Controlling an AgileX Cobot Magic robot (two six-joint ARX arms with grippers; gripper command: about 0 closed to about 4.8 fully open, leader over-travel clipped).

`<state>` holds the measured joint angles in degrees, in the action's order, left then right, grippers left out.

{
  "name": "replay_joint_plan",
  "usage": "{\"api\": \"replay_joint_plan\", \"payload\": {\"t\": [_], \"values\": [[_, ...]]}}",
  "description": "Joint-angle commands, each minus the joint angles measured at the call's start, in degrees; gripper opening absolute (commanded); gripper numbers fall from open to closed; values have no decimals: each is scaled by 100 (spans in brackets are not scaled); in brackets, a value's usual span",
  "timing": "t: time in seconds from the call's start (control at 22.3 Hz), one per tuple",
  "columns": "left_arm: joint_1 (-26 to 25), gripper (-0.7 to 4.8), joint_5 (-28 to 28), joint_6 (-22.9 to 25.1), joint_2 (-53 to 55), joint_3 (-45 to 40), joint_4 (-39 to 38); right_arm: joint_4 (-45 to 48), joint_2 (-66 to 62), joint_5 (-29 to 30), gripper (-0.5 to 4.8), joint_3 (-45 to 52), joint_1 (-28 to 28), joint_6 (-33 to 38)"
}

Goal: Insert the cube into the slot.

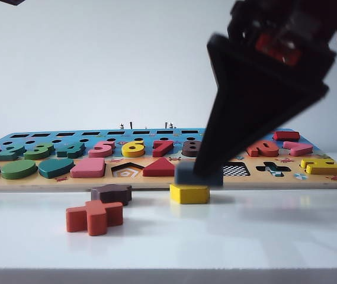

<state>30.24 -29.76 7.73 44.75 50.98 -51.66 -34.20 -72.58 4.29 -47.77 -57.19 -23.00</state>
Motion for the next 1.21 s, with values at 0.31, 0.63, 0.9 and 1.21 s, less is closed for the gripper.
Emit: {"api": "replay_joint_plan", "payload": {"t": [0.31, 0.63, 0.9, 1.21], "values": [[-2, 20, -20, 42, -2, 33, 74, -881, 505, -1379, 98, -922, 575, -1178], [-2, 20, -20, 39, -2, 33, 74, -1069, 684, -1440, 98, -914, 1185, -1808], [-2, 20, -20, 42, -4, 33, 76, -911, 595, -859, 97, -855, 1519, -2033], [-2, 20, -20, 42, -4, 33, 76, -813, 122, -678, 97, -769, 1537, -2347]]}}
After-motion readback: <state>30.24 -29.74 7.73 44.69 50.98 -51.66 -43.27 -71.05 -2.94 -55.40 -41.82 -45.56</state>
